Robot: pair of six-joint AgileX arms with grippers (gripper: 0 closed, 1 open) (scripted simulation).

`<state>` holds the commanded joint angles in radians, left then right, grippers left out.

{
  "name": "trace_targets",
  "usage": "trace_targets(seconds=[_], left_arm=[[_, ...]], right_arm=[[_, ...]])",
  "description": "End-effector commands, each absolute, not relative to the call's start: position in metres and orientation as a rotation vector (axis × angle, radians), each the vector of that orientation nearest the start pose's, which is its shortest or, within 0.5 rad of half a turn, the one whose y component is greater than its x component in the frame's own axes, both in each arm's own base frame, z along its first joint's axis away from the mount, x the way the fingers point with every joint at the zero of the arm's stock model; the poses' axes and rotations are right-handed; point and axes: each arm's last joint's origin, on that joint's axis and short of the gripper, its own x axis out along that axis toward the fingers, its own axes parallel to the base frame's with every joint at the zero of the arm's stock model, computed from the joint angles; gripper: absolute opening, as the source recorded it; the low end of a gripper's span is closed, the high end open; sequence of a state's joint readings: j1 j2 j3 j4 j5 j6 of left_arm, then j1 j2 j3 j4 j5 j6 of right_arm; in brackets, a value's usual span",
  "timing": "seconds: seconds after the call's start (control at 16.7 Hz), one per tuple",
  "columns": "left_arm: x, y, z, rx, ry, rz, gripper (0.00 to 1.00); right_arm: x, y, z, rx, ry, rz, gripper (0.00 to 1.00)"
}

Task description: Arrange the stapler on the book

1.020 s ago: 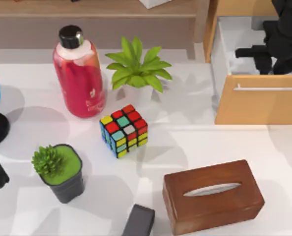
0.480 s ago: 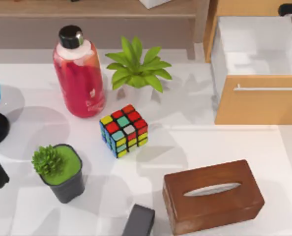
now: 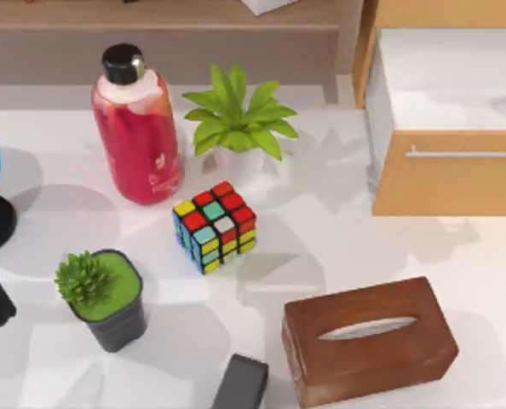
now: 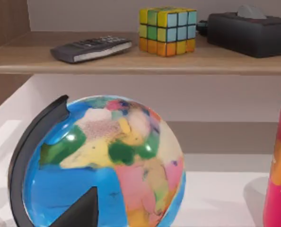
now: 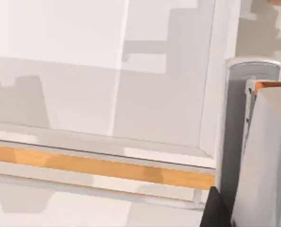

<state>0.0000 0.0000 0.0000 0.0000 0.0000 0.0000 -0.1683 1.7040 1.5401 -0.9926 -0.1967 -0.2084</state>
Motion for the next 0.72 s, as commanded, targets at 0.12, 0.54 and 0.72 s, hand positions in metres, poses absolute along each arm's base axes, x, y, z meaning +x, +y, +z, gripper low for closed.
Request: trace_targets(seconds=[0.12,0.54,0.72], left_arm=[[0.106,-0.001,0.160,0.000,0.000,0.000,1.00],[0.106,-0.001,0.160,0.000,0.000,0.000,1.00],[0.106,-0.001,0.160,0.000,0.000,0.000,1.00]], right_arm=[[0.332,-0.069,0.276,0.018,1.169,0.125,0.00],[0.279,-0.134,0.211,0.015,1.376,0.020,0.00],[0.264,-0.148,0.192,0.010,1.446,-0.001,0.00]])
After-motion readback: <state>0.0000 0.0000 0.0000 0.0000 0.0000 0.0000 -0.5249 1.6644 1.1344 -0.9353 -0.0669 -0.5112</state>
